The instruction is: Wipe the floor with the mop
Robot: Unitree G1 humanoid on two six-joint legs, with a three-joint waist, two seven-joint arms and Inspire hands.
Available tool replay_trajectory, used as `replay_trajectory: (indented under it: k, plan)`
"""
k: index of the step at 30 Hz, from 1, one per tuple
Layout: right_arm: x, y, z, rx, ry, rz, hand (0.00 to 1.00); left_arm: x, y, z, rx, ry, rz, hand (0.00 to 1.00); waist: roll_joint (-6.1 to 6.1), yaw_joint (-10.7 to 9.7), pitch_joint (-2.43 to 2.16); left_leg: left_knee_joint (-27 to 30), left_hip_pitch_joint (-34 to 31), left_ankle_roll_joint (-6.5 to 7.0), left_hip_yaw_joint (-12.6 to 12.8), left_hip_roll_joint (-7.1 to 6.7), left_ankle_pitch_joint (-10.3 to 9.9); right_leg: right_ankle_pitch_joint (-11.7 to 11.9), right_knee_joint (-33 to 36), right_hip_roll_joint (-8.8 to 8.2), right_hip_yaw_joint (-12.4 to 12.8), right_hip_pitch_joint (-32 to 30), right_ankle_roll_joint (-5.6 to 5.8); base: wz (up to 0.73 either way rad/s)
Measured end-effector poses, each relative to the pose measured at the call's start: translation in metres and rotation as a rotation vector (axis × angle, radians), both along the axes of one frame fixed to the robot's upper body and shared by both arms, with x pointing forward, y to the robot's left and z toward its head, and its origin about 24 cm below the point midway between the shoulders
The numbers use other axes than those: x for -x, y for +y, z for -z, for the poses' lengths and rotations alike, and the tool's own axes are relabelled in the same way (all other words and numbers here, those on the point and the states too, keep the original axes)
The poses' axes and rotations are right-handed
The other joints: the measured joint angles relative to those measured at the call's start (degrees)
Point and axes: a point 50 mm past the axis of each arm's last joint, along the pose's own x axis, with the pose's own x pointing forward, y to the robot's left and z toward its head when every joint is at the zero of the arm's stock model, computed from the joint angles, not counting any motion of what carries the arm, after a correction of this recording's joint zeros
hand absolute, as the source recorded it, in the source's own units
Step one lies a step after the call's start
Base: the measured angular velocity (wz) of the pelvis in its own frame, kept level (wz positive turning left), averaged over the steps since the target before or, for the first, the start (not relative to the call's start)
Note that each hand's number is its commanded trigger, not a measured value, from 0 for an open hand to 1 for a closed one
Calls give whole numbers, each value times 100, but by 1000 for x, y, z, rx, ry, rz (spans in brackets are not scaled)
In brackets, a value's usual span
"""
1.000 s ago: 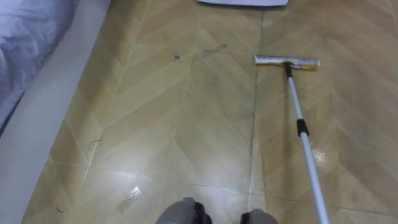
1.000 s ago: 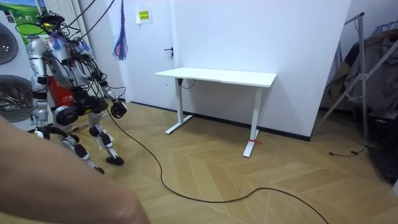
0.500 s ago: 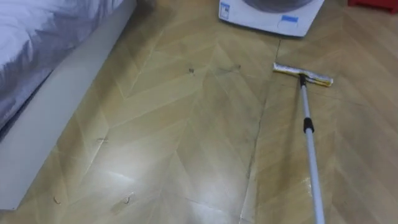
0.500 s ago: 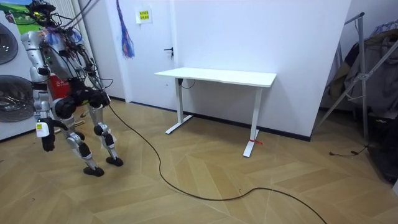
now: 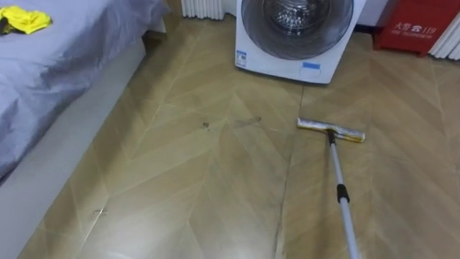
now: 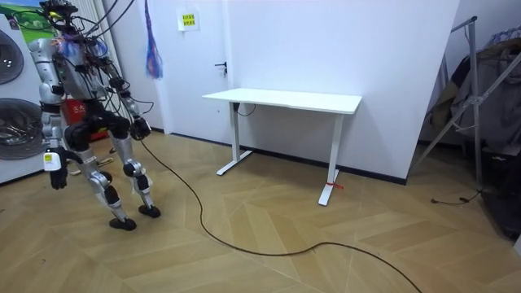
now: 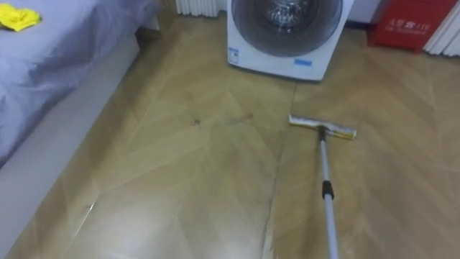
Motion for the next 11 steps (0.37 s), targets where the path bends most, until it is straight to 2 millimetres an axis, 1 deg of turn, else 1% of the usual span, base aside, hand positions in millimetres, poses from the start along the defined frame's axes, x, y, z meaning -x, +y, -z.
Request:
replay_trajectory:
  k: [3,6,7,9,11]
  plan:
    - [5,3,1,6,36,-20,100,2,-2,0,5,18,2,0,5,-107,3,-129,147,-12,53,-1,8,7,-52,0,46,95,2,-12]
    - [14,7,2,10,67,-39,100,-2,-4,1,6,16,27,0,13,-124,11,-274,336,-18,93,9,12,9,-53,-2,56,191,6,-12]
    - [16,9,2,6,82,-37,100,-3,-6,1,9,13,29,0,16,-154,20,-329,419,-20,97,8,13,9,-55,-2,66,245,6,-8]
    - [16,12,3,0,88,-45,100,-3,-8,1,16,14,29,0,13,-176,19,-388,480,-27,110,11,20,9,-49,0,118,259,6,-12]
    - [13,14,4,-7,77,-49,100,-3,-10,2,29,18,28,0,8,-253,24,-408,501,-27,107,13,21,13,-47,0,121,260,13,-8]
